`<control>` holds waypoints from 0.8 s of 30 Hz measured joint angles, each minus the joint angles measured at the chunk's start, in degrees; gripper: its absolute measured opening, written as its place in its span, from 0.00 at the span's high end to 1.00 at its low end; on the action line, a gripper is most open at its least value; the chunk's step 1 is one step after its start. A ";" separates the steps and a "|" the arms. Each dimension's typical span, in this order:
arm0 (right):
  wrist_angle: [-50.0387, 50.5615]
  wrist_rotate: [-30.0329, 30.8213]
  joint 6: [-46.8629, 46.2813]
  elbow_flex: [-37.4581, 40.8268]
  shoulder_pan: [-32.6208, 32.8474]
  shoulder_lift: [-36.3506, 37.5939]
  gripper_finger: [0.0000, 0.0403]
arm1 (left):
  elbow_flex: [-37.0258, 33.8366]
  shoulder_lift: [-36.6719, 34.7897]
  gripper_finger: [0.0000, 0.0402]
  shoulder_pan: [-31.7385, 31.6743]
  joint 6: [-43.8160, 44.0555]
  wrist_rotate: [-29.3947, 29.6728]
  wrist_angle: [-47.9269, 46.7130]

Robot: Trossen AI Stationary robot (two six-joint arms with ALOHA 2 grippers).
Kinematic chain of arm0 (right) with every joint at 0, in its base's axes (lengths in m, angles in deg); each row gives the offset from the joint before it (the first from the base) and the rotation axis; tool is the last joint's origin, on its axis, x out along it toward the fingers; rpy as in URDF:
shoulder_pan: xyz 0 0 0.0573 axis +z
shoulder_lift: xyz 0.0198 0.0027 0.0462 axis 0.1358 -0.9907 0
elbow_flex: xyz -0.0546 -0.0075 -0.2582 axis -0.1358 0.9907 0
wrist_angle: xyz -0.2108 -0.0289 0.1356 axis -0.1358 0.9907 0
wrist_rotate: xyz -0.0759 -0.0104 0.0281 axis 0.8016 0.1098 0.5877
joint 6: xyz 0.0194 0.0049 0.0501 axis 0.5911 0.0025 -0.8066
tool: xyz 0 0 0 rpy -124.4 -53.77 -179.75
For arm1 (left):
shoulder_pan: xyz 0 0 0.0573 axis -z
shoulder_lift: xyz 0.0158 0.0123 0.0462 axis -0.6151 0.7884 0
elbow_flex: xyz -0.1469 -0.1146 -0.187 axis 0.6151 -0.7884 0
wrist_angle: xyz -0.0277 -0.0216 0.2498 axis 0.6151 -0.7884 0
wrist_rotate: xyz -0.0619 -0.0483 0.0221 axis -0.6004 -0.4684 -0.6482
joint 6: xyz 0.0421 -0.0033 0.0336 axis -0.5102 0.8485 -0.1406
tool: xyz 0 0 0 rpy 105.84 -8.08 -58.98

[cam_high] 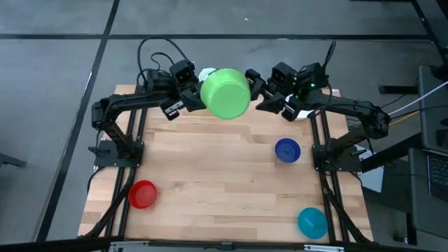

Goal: Nest bowls inside each other
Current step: Stack the green bowl on the white bowl

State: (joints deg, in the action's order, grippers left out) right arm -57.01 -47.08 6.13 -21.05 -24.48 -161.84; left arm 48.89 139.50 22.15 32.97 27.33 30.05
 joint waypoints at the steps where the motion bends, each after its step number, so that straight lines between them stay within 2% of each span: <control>1: -0.01 0.49 0.28 0.00 0.08 0.00 0.58 | 0.00 0.36 1.00 0.02 -0.07 0.00 0.00; 20: -3.96 3.18 -0.78 0.00 2.44 -0.02 0.63 | -0.02 3.92 1.00 0.16 1.66 0.90 1.91; 24: -4.62 2.77 -0.78 0.00 2.97 -0.02 0.68 | -0.02 3.98 1.00 -0.60 1.87 0.92 1.71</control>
State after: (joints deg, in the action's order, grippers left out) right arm -61.63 -44.31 5.35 -21.05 -21.51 -161.87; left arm 48.86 143.48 21.56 34.85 28.25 31.77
